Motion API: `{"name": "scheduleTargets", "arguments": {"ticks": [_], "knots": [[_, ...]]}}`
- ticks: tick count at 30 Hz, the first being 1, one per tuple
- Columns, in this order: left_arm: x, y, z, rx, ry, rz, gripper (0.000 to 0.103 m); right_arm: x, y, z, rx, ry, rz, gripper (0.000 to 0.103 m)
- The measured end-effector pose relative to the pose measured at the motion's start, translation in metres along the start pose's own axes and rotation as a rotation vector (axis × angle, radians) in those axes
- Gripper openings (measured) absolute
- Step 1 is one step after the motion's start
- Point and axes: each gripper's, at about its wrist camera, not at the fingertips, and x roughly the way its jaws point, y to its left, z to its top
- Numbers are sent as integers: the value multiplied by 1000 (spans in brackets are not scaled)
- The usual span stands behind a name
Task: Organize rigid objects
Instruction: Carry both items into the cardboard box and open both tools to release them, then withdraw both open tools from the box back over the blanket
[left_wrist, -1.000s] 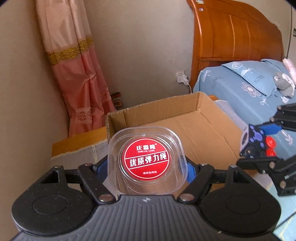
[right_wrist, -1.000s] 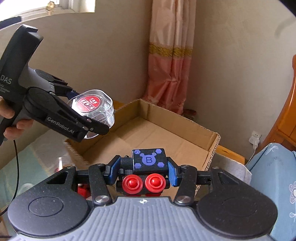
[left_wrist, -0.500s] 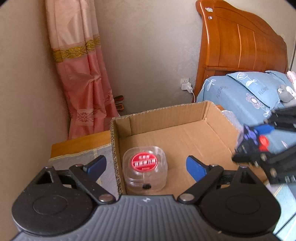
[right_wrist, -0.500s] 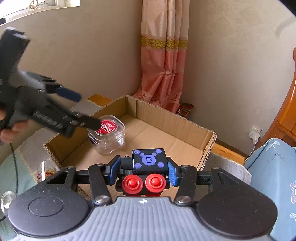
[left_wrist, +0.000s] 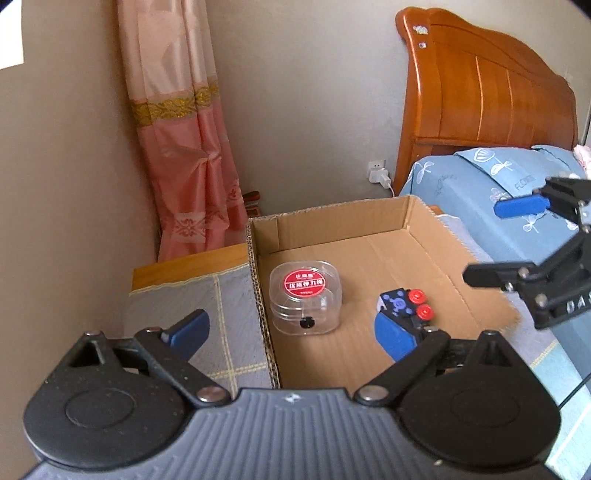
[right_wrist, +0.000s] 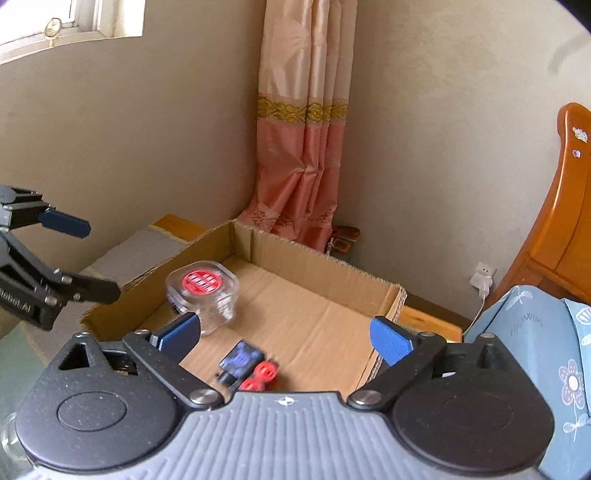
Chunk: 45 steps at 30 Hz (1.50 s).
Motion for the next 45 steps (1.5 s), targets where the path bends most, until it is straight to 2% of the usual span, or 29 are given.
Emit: {"name": "scheduleTargets", "arguments": {"ticks": [6,13,15,18,20,23,26,28,32,41,45], "knots": [[-31,-11,-18,10,-34,2,99,-38,24,-20,4,-2,1,103],[-55,-25,-48,13,-36,4,99,-75,52,-57,45,6,17,103],[-60,-27,-60,13,-39,13,99,-84,62,-74,73,7,-2,103],[-64,-29,-77,10,-25,29,99,-96,78,-103,100,-12,-83,103],[-65,-30,-88,-9,-14,35,99,-103,86,-123,138,-14,-115,103],[-66,-33,-100,-5,2,38,99,-106,88,-146,221,15,-97,103],[-67,-37,-110,-16,-15,62,99,-108,89,-161,288,35,-132,103],[-66,-36,-114,-37,-17,53,99,-108,85,-169,356,37,-141,103],[-58,-31,-123,-70,11,34,100,-106,79,-181,401,69,-157,103],[-63,-6,-135,-169,-6,23,102,-101,79,-184,407,79,-161,103],[-70,9,-140,-195,-1,75,102,-100,79,-182,408,77,-154,103]]}}
